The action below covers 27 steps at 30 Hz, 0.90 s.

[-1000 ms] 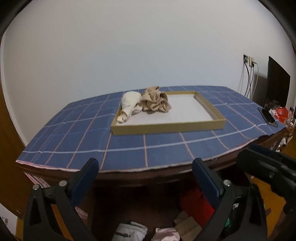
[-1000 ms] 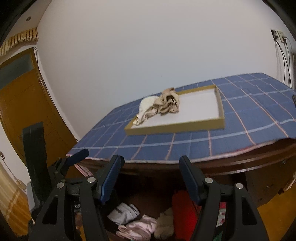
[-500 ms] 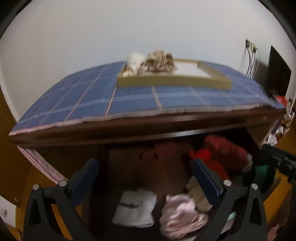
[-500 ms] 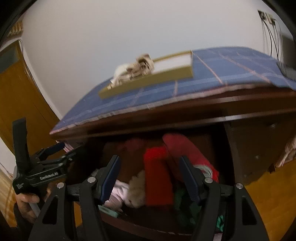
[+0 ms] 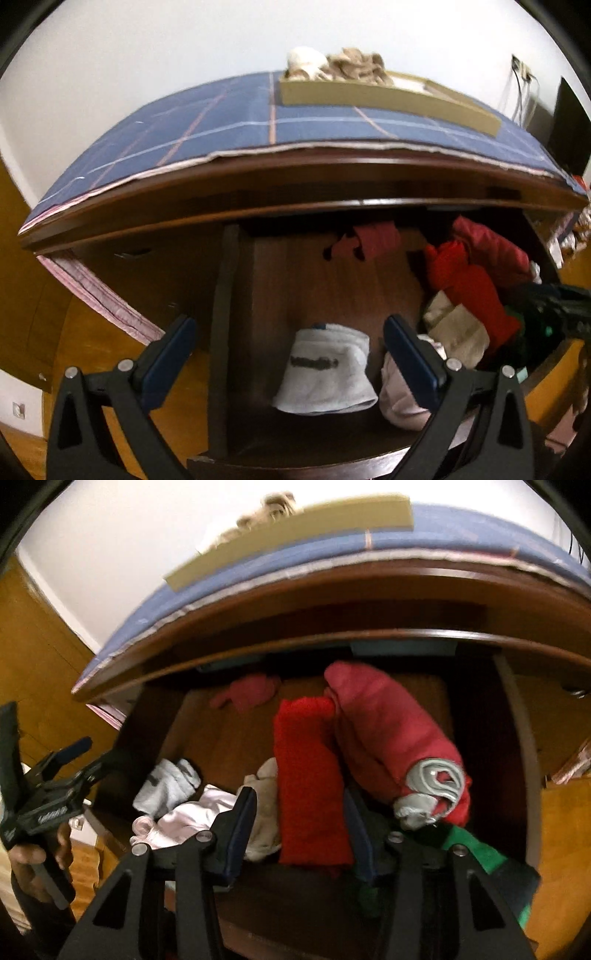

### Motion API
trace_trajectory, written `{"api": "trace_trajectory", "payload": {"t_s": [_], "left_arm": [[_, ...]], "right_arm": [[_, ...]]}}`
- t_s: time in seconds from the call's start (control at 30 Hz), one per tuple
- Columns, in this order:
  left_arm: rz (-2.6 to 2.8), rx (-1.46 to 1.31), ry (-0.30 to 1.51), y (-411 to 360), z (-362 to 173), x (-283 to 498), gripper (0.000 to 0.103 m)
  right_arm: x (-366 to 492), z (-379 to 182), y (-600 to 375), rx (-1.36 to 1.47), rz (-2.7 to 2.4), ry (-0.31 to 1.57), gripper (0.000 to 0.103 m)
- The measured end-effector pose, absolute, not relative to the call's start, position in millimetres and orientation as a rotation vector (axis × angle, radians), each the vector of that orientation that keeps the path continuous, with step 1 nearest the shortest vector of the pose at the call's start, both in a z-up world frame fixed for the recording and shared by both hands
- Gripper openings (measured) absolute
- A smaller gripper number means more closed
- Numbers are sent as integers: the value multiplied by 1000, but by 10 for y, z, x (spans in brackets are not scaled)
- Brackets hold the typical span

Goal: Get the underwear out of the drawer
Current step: 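Grasp the red rolled garment in the drawer with the right gripper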

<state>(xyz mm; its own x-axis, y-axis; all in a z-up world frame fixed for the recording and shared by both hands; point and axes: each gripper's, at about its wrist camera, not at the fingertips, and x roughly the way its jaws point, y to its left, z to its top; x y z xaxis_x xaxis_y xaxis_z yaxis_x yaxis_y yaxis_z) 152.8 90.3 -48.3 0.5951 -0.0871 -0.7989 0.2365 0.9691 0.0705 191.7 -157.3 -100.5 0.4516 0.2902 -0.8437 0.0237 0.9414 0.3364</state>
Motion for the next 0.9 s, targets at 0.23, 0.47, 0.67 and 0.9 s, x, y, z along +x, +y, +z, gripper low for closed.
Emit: {"api": "trace_trajectory", "payload": {"t_s": [0.23, 0.47, 0.67, 0.9], "left_arm": [[-253, 273, 978, 707, -581, 1657, 102], [-290, 220, 1003, 695, -536, 1679, 102], [-325, 225, 1011, 617, -499, 1684, 102], [-345, 223, 1023, 562, -492, 1688, 102]], "right_arm": [[2277, -1280, -1512, 315, 123, 1292, 51], [2446, -1466, -1449, 283, 93, 1402, 53], [2564, -1631, -1454, 365, 143, 1480, 53], [2429, -1590, -1484, 373, 236, 1434, 41]]}}
